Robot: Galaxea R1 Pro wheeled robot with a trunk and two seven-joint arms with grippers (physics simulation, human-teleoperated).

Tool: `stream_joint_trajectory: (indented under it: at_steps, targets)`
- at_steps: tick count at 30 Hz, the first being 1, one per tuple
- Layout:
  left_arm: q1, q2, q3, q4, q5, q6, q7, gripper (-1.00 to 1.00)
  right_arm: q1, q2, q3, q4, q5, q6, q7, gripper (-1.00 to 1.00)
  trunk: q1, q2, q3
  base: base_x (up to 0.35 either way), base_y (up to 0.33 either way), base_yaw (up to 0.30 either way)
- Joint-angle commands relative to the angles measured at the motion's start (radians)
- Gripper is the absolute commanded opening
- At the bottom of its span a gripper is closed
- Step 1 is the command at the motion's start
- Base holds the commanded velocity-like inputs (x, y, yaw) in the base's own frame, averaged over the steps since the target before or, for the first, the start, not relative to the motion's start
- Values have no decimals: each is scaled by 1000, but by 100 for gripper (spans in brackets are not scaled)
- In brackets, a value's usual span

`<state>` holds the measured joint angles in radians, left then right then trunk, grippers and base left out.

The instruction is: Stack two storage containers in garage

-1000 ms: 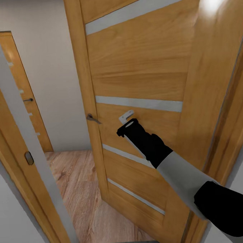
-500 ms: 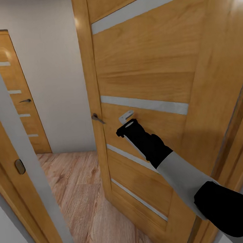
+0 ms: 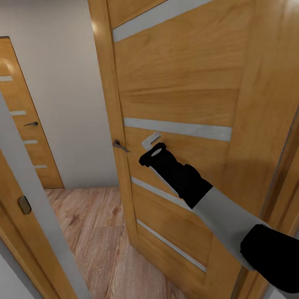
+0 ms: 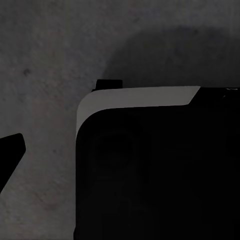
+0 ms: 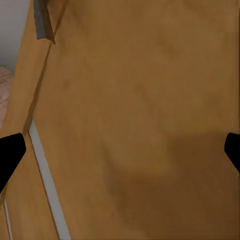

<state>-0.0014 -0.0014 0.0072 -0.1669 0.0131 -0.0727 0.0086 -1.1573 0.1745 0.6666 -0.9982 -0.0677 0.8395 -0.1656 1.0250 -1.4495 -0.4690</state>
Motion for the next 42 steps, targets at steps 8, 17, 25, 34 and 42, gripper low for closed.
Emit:
stream_joint_trajectory:
  at_steps: [8, 17, 25, 34, 42]
  targets:
    - [0, 0, 0, 0, 3, 2, 1, 100, -1, 0, 26, -13, -8, 4, -3, 100, 0, -1, -1, 23, 0, 0]
    - [0, 0, 0, 0, 2, 4, -5, 100, -1, 0, 33, -34, -9, 6, 28, 100, 0, -1, -1, 214, 0, 0]
    - [0, 0, 0, -2, 4, 6, -5, 100, -1, 0, 34, -37, -9, 6, 32, 100, 0, -1, -1, 41, 0, 0]
    - [0, 0, -1, -2, 2, 7, -7, 100, -1, 0, 34, -37, -9, 7, 32, 100, 0, -1, -1, 273, 0, 0]
    - [0, 0, -1, -2, 2, 5, -7, 100, -1, 0, 34, -37, -8, 11, 30, 100, 0, -1, -1, 76, 0, 0]
